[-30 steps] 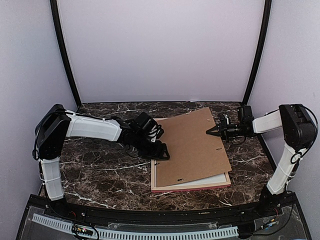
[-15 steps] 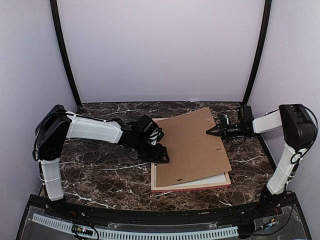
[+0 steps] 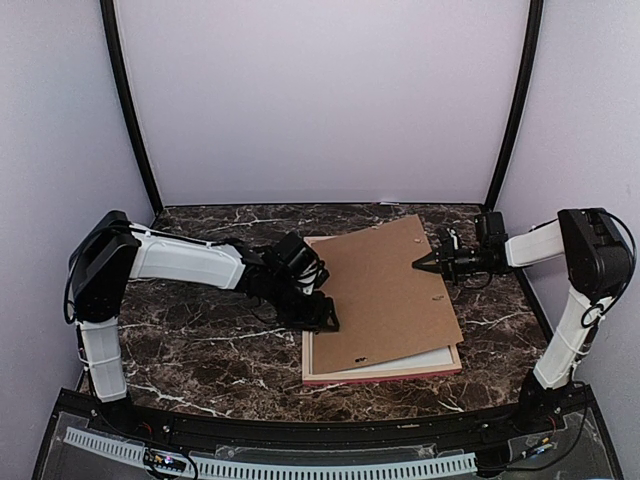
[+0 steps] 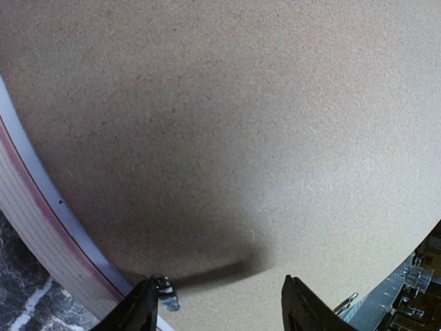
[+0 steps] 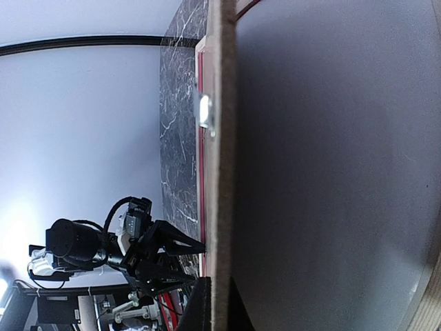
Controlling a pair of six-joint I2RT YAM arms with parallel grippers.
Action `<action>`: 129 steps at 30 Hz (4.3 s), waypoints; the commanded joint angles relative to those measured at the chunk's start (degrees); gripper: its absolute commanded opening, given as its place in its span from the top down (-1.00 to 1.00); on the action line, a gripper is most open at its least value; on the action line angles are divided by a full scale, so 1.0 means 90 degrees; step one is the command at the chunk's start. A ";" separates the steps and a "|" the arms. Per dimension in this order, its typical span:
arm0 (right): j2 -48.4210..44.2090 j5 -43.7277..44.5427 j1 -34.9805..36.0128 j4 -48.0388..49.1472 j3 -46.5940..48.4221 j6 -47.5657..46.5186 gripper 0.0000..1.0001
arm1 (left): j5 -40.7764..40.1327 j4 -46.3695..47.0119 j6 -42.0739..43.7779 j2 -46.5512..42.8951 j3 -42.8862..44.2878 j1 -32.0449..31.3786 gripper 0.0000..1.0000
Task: Put the photo into the frame
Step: Place the backboard on the frame body.
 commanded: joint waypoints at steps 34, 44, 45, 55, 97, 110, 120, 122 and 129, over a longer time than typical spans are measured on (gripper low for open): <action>0.0458 0.0179 -0.0039 0.0742 0.0026 -0.0223 1.00 | -0.0518 -0.0537 0.0023 -0.1212 -0.0252 0.0311 -0.37; 0.0602 0.0062 -0.0068 0.1184 0.0045 0.0134 1.00 | -0.0748 -0.0399 -0.0071 -0.1359 -0.0579 0.0656 -0.39; 0.0612 0.0055 -0.0070 0.1212 0.0046 0.0158 1.00 | -0.0739 -0.0356 -0.0078 -0.1357 -0.0612 0.0678 -0.39; 0.0652 0.0023 -0.0144 0.1690 -0.0013 0.0566 1.00 | -0.0620 -0.0140 -0.0166 -0.1266 -0.0763 0.0754 -0.40; 0.0529 0.1489 0.0601 0.0152 0.0255 -0.0367 0.21 | -0.0445 0.0138 -0.0198 -0.0912 -0.0796 0.0750 -0.40; 0.0257 0.2640 0.0781 -0.1445 0.0826 -0.1057 -0.56 | -0.0399 0.0370 -0.0140 -0.1056 -0.0688 0.0714 -0.40; 0.0117 0.3136 0.0933 -0.2075 0.1083 -0.1278 -0.70 | -0.0452 0.0349 -0.0031 -0.0983 -0.0387 0.0534 -0.40; 0.0079 0.3240 0.0953 -0.2177 0.1095 -0.1316 -0.70 | -0.0477 0.0357 0.0002 -0.0975 -0.0342 0.0509 -0.40; -0.0003 0.3518 0.1035 -0.2441 0.1156 -0.1413 -0.71 | -0.0483 0.0393 0.0079 -0.0895 -0.0178 0.0400 -0.40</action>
